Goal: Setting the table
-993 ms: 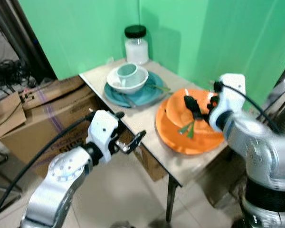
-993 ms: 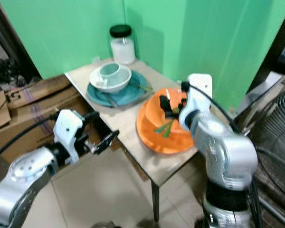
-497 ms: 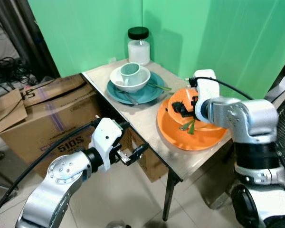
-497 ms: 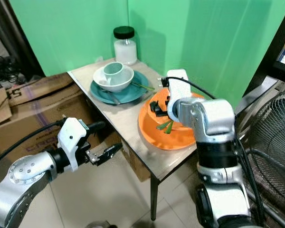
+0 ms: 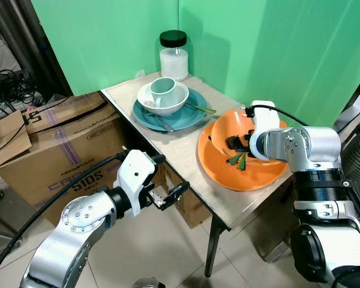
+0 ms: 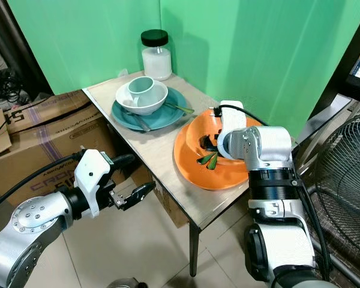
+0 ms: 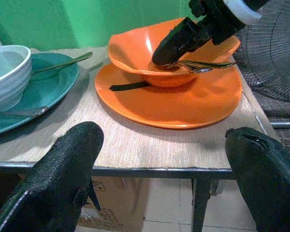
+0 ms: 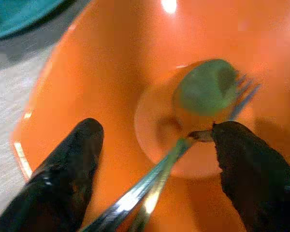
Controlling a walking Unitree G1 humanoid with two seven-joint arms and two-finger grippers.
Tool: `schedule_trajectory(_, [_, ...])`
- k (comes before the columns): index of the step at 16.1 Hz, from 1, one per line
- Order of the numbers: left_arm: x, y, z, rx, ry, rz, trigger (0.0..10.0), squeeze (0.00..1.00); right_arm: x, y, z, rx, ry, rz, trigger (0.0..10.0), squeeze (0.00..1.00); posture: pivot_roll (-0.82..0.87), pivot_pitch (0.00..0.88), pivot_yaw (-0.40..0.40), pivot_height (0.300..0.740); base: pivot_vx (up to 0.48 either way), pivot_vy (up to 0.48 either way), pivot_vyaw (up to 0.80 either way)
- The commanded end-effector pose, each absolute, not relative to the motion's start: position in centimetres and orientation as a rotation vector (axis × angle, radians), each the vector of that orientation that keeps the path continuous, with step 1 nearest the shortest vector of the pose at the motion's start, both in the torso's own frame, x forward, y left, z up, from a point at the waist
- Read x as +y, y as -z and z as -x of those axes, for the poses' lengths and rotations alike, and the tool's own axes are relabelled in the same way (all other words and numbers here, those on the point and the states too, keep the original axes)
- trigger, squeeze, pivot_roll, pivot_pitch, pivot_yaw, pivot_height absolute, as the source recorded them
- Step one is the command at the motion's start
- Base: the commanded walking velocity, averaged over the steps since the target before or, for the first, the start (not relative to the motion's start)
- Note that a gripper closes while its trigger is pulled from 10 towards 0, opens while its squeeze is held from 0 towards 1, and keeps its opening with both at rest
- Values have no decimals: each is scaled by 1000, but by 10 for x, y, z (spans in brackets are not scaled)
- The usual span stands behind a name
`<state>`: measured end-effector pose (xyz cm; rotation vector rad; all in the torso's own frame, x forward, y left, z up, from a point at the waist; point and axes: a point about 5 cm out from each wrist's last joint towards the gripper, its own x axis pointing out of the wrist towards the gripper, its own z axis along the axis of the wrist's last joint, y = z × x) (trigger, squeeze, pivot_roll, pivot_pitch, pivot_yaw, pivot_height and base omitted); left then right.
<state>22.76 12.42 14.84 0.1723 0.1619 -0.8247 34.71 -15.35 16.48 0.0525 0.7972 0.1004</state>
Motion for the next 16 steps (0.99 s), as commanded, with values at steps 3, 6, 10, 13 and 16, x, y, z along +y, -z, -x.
schedule_trajectory(3, [120,-156,-224,156,886,-106,10000,0,-161,-168,-354,779,-63,-29,0,0,89,0,43,740,0,0,0])
schedule_trajectory(6, [121,-153,-222,189,883,-109,10000,0,-163,-167,-355,786,-68,-22,0,0,88,0,47,740,0,0,0])
schedule_trajectory(10, [120,-149,-216,219,916,-108,10000,0,-161,-161,-355,823,-105,-23,0,0,91,0,41,740,0,0,0])
schedule_trajectory(13, [120,-149,-214,230,920,-109,10000,0,-163,-152,-354,857,-114,-20,0,0,91,0,40,740,0,0,0])
schedule_trajectory(16, [120,-148,-214,234,924,-113,10000,0,-164,-147,-353,871,-116,-13,0,0,92,0,39,740,0,0,0])
